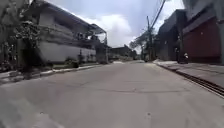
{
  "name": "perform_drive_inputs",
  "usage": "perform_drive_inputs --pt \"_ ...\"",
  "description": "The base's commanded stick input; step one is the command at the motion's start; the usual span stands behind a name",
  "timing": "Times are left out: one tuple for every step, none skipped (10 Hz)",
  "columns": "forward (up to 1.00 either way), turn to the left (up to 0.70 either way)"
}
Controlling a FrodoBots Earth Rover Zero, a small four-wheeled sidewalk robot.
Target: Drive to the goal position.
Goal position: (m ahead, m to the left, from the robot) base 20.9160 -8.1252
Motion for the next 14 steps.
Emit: perform_drive_inputs --pt "1.0 -0.26" --pt "1.0 -0.4" --pt "1.0 -0.4" --pt "1.0 -0.4" --pt "1.0 -0.4" --pt "1.0 -0.4" --pt "1.0 -0.4" --pt "1.0 -0.4" --pt "1.0 -0.4" --pt "1.0 -0.4" --pt "1.0 -0.4" --pt "1.0 -0.4" --pt "1.0 -0.38" --pt "1.0 -0.36"
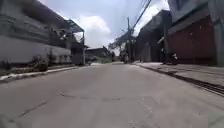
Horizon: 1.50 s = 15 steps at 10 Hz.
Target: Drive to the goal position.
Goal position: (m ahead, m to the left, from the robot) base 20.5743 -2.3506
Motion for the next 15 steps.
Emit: perform_drive_inputs --pt "1.0 -0.06" --pt "1.0 0.0" --pt "1.0 0.0" --pt "1.0 0.0" --pt "1.0 0.0" --pt "1.0 0.0" --pt "1.0 0.0" --pt "1.0 0.0" --pt "1.0 0.0" --pt "1.0 0.0" --pt "1.0 0.0" --pt "1.0 0.0" --pt "1.0 0.0" --pt "1.0 0.0" --pt "1.0 0.0"
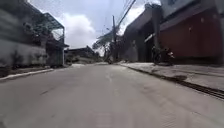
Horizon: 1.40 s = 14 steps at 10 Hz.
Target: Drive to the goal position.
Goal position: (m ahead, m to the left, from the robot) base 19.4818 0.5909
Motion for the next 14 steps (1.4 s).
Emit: perform_drive_inputs --pt "1.0 0.0" --pt "1.0 0.0" --pt "1.0 0.0" --pt "1.0 0.0" --pt "1.0 0.0" --pt "1.0 0.0" --pt "1.0 0.0" --pt "1.0 0.0" --pt "1.0 0.0" --pt "1.0 0.0" --pt "1.0 0.0" --pt "1.0 0.0" --pt "1.0 0.0" --pt "1.0 0.0"
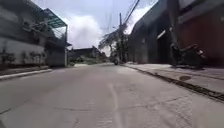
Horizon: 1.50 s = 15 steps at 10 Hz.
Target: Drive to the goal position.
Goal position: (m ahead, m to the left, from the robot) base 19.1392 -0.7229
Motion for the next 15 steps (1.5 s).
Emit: perform_drive_inputs --pt "1.0 0.0" --pt "1.0 0.0" --pt "1.0 0.0" --pt "1.0 0.0" --pt "1.0 0.0" --pt "1.0 0.0" --pt "1.0 0.0" --pt "1.0 0.0" --pt "1.0 0.0" --pt "1.0 0.0" --pt "1.0 0.0" --pt "1.0 0.0" --pt "1.0 0.0" --pt "1.0 0.0" --pt "1.0 0.0"
